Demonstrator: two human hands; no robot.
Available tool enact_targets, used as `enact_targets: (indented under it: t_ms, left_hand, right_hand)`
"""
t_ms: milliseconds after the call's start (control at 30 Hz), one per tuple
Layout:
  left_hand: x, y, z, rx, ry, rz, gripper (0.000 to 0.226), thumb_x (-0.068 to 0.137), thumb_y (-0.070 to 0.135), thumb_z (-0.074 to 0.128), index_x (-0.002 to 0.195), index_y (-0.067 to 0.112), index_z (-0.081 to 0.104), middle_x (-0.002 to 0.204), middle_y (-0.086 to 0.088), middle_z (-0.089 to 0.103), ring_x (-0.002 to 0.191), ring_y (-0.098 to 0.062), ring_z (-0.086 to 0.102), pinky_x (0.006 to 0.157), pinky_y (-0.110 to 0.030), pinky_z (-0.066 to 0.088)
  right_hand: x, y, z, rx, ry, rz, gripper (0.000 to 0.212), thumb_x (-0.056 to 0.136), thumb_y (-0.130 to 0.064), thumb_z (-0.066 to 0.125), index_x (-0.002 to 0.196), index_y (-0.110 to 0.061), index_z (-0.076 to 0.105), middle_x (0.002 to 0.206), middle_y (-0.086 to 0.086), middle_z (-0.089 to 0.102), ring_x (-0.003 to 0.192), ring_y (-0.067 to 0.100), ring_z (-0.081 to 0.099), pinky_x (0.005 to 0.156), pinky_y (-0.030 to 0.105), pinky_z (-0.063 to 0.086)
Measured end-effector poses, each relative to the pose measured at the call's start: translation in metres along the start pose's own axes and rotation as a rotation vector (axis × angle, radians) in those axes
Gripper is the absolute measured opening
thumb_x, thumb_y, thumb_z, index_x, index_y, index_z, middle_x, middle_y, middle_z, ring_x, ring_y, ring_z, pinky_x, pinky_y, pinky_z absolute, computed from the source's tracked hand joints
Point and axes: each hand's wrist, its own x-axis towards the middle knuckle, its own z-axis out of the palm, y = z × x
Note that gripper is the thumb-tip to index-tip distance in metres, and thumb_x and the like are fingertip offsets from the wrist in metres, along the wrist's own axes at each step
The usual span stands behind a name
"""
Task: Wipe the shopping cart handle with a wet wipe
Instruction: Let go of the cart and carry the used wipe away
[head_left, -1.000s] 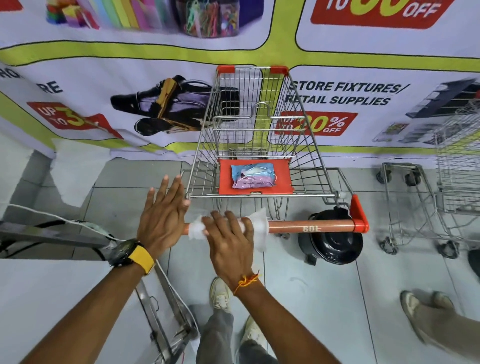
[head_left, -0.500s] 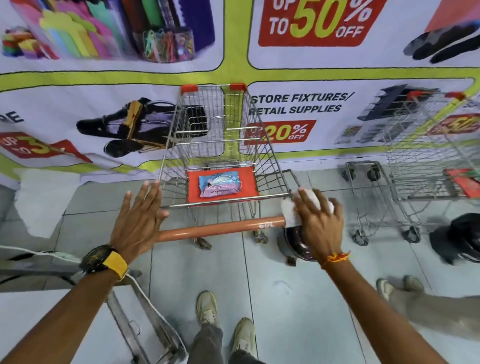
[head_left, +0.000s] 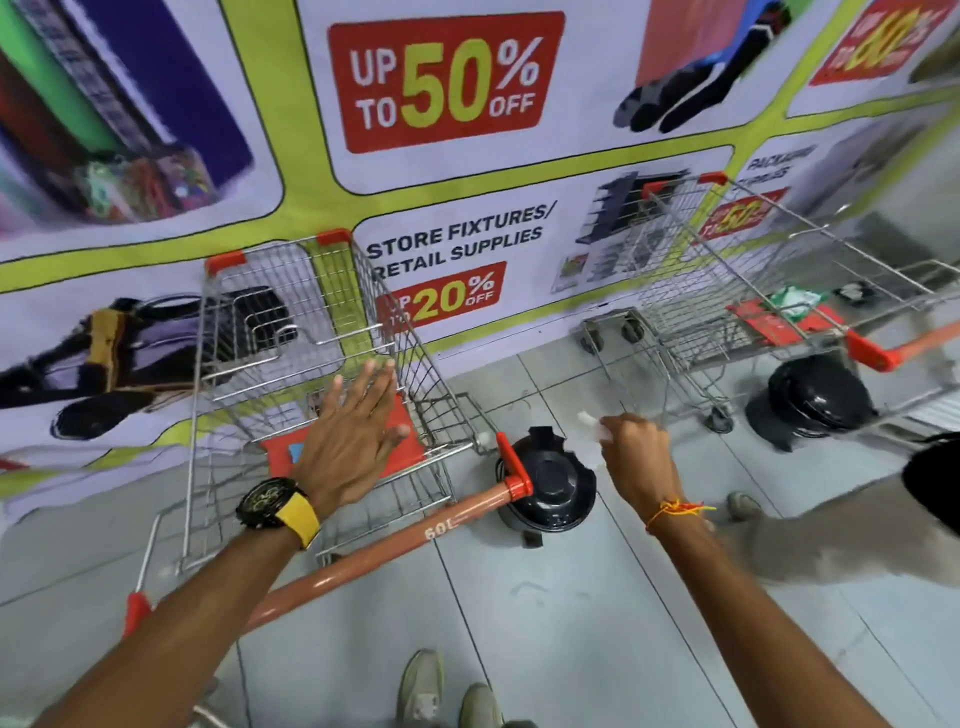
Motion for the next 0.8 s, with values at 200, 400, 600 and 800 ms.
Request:
enact_targets:
  t_ms: [200,400,600,800]
  left_hand:
    - [0.058,0.045,0.009,0.052,-0.044,0.16,0.075,0.097,0.058,-0.004,0.157,0.014,-0.01,0.166,0.0,-0.017,0.151,-0.02,-0.023,0.124,-0.045,-0.014]
    - [0.094,0.073,0.024,0.066,-0.076,0.25,0.078,0.093,0.058,-0.013,0.157,0.013,-0.011,0.167,-0.001,-0.017,0.153,-0.021,-0.021,0.126,-0.048,-0.006]
    - [0.116,0.083,0.033,0.032,-0.069,0.258,0.077,0.093,0.059,-0.017,0.156,0.016,-0.017,0.166,0.002,-0.022,0.152,-0.017,-0.024,0.125,-0.044,-0.011]
    - [0.14,0.089,0.036,0.009,-0.077,0.234,0.078,0.092,0.06,-0.019,0.157,0.016,-0.013,0.167,0.003,-0.02,0.153,-0.018,-0.022,0.125,-0.045,-0.009]
  right_hand:
    - [-0.009,0.022,0.005,-0.006,0.097,0.179,0.025,0.094,-0.016,0.056,0.076,-0.003,0.068,0.086,0.015,0.071,0.078,0.041,0.063,0.061,0.042,0.053]
    - [0.0,0.053,0.023,0.006,0.116,0.243,0.024,0.088,0.003,0.064,0.106,-0.008,0.075,0.104,0.012,0.064,0.093,0.036,0.06,0.076,0.045,0.058]
    - [0.022,0.074,0.035,0.187,0.104,0.312,0.037,0.084,0.012,0.054,0.102,-0.013,0.074,0.108,0.009,0.063,0.086,0.042,0.067,0.075,0.047,0.057]
    - [0.052,0.09,0.048,0.292,0.054,0.403,0.022,0.09,-0.005,0.054,0.096,-0.002,0.075,0.111,0.018,0.064,0.095,0.045,0.065,0.081,0.044,0.051]
